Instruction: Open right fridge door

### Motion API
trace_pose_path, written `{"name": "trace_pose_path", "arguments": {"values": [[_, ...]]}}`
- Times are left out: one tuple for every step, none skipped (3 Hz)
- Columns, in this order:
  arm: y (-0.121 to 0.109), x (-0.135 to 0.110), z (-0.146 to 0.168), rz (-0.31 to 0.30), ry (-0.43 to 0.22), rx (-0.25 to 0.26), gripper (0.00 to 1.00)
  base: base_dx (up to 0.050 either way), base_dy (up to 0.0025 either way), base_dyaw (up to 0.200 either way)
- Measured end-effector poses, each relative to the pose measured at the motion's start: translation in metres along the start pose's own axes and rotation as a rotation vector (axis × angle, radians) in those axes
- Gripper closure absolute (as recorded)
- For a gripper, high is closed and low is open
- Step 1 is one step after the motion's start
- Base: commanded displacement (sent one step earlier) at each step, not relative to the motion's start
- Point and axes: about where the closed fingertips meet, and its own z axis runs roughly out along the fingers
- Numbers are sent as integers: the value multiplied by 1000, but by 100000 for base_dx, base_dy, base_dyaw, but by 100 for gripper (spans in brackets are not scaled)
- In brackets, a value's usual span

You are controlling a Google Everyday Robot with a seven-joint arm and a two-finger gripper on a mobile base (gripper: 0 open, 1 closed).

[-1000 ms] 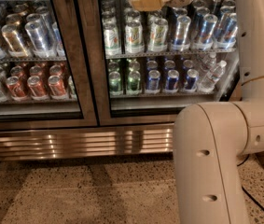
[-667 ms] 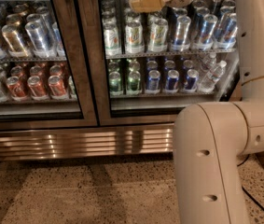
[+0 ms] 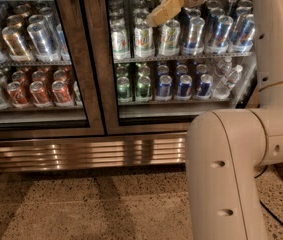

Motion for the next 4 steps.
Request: {"name": "trace_pose_path", "arguments": {"values": [[1,-3,0,0,0,-1,0,0,0,0],[4,-4,1,0,0,-1,0,0,0,0],[7,-6,3,0,0,-1,0,0,0,0],[26,-17,-32,-57,1,34,0,0,0,0]]}}
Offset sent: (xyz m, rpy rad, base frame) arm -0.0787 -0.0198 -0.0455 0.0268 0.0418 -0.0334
